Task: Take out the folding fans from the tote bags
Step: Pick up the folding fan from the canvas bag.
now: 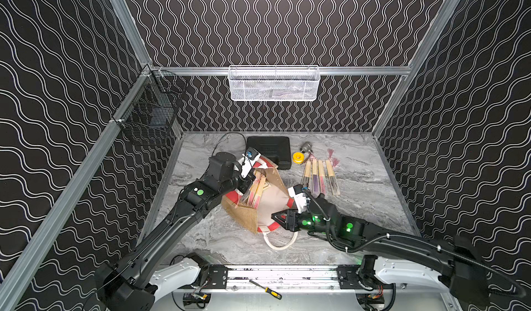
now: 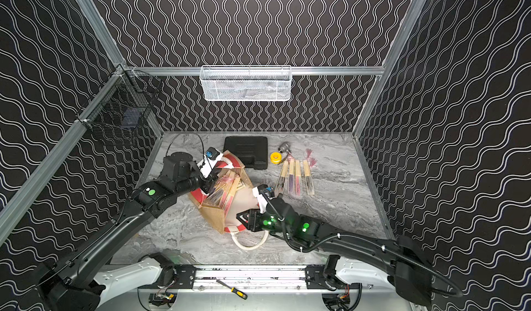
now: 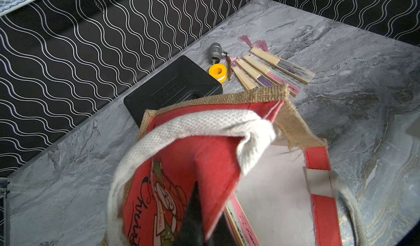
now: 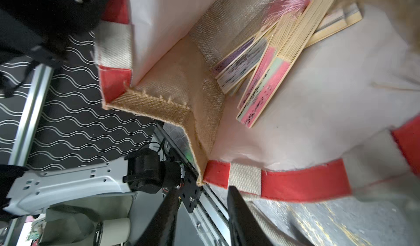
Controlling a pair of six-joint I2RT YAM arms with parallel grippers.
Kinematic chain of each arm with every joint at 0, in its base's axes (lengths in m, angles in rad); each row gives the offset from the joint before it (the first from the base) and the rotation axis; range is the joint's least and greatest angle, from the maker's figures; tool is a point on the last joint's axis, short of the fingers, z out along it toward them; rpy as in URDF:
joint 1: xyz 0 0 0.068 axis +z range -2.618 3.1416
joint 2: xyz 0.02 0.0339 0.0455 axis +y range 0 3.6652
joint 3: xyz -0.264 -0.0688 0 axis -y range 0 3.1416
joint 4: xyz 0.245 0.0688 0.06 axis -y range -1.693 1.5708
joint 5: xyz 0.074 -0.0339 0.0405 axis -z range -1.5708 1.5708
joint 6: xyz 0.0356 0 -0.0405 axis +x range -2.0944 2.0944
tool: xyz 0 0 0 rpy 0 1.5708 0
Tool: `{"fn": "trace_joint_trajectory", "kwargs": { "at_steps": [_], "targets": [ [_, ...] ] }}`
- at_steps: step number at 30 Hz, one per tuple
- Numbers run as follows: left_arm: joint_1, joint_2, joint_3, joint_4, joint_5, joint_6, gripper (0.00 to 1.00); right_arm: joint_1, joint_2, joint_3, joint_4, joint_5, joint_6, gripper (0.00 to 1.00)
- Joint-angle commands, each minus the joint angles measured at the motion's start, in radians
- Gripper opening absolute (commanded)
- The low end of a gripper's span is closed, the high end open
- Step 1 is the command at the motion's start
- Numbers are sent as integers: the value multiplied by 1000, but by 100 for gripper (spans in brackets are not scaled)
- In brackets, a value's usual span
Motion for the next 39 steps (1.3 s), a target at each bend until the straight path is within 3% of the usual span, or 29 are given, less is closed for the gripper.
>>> {"fn": "trace_joint_trajectory", "kwargs": {
  "at_steps": [1, 4, 10, 17, 21, 23, 34, 39],
  "targets": [
    [0, -1, 4, 10, 2, -7, 0, 18, 74, 21, 53, 96, -37, 37],
    [0, -6, 2, 12, 1, -5, 0, 36, 157, 63, -7, 177, -154, 34],
    [1, 0, 5, 10, 7, -2, 0, 38, 230, 35, 71, 155, -419, 30],
    [-1, 0, 3, 9, 5, -3, 0, 38, 369, 149, -11, 200, -547, 33],
    [0, -5, -1, 13, 2, -3, 0, 27, 467, 288, -126, 279, -451, 38],
    [0, -8, -1, 15, 1, -2, 0, 2, 501, 344, -172, 253, -363, 43],
    [-2, -5, -1, 14, 7, -2, 0, -112, 627, 420, -46, 55, -83, 49],
    [0, 0, -1, 14, 6, -3, 0, -134, 644, 387, 76, 27, 58, 51]
  ]
}}
